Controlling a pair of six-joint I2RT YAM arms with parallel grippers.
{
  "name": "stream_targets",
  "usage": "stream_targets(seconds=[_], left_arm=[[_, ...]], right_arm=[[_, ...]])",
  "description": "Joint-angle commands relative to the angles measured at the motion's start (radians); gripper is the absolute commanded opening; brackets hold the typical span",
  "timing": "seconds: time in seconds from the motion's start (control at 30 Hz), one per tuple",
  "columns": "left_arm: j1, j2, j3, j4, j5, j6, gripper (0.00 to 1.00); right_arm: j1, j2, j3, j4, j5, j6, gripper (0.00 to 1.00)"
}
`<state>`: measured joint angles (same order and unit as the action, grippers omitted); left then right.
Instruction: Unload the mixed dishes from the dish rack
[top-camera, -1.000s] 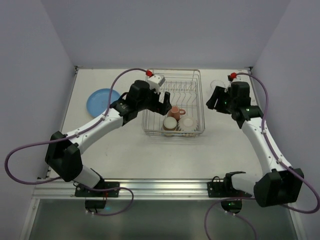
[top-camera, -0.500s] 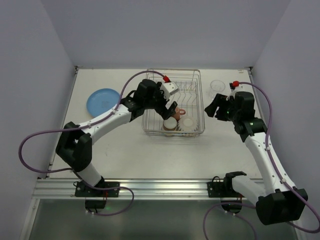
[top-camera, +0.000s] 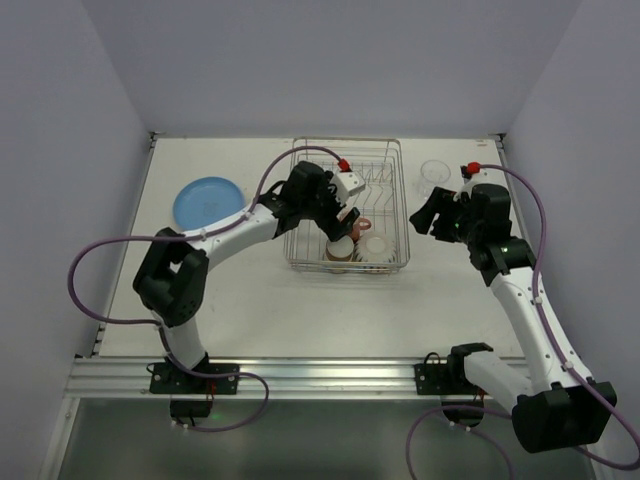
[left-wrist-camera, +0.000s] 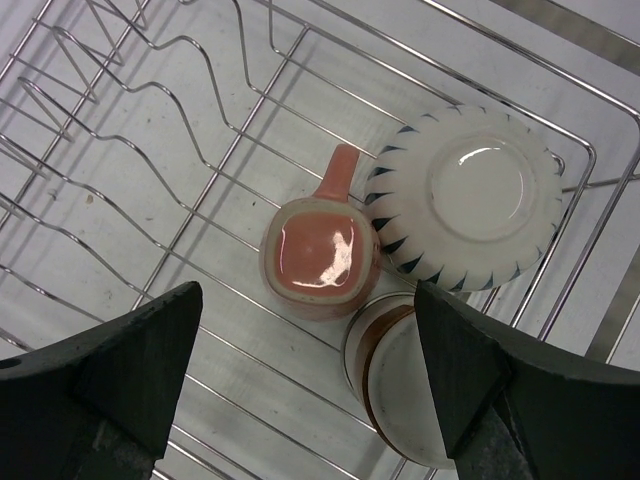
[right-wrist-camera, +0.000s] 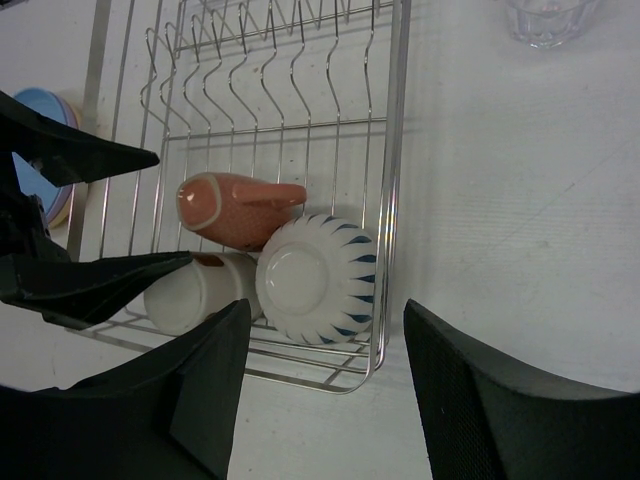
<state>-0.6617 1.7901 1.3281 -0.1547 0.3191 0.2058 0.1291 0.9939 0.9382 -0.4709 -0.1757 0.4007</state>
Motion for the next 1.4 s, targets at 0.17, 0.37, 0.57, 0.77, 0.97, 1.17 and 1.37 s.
stream_targets(seconds=[0.17,0.37,0.57,0.77,0.97,1.17,1.37], left_arm=[[-0.004,0.031,0.068,0.001,0.032,0.027,0.89],[-0.004,0.083,0.115,-0.028,0.061,0.020,0.76],[-0.006,0.098,0.125,-0.068,0.043,0.026,0.73],[-0.006,0.120,0.146,-0.089,0.032,0.026,0.73],[-0.009,0.156,0.161,-0.100,0.051,0.017,0.70],[-0.012,0.181,0.169,-0.115,0.032,0.023,0.63],[-0.012,0.209,0.217,-0.158,0.026,0.024,0.49]], right_arm=[[0.001,-0.001,0.017,0.015,-0.005,0.007,0.65],[0.001,-0.001,0.014,0.014,-0.001,0.004,0.65],[0.001,-0.005,0.013,0.014,0.002,0.000,0.65],[0.001,-0.001,0.014,0.012,-0.004,0.000,0.65],[0.001,-0.008,0.014,0.012,-0.001,0.000,0.66],[0.001,-0.008,0.013,0.012,0.001,-0.002,0.66],[0.001,-0.006,0.013,0.014,-0.001,-0.003,0.66]])
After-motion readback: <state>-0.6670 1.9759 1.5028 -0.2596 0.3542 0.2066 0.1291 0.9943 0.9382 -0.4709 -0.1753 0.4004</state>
